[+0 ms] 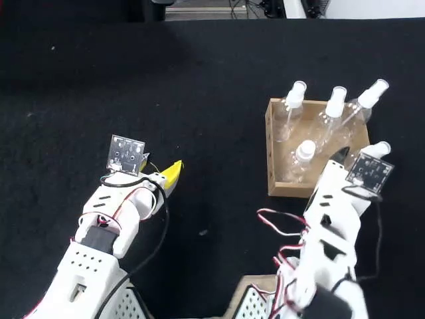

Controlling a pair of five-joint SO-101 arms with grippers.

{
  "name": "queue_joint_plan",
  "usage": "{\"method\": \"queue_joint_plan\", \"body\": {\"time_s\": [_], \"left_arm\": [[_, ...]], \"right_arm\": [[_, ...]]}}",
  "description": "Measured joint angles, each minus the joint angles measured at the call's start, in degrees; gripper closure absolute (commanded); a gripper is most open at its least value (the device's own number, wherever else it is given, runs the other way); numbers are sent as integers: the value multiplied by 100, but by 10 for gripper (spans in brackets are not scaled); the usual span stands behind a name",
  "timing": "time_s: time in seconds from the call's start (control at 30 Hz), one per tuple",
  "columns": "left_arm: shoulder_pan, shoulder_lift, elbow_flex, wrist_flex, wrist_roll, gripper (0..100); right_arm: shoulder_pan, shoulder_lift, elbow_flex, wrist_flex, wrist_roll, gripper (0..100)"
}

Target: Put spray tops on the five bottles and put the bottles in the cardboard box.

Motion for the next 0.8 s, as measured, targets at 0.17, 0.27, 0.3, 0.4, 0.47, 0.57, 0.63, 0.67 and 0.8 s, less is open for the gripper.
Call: {"method": "queue_joint_plan", "body": {"time_s": [0.17,0.27,0.3,0.4,0.47,0.57,0.63,0.67,0.8], "left_arm": [[0,0,0,0,0,759],[0,0,0,0,0,759],[0,0,0,0,0,759],[0,0,0,0,0,759],[0,0,0,0,0,759],[0,0,0,0,0,759],[0,0,0,0,0,759],[0,0,0,0,0,759],[0,0,0,0,0,759]], "right_arm": [[0,-870,440,9,9,754],[9,-1363,448,448,9,754],[9,-1530,448,712,9,754],[62,-2075,448,1653,9,755],[246,-2549,448,2286,0,755],[484,-3341,440,3226,0,763],[580,-3947,440,3886,0,808],[607,-4264,440,4246,0,832],[607,-5600,440,5688,0,850]]}}
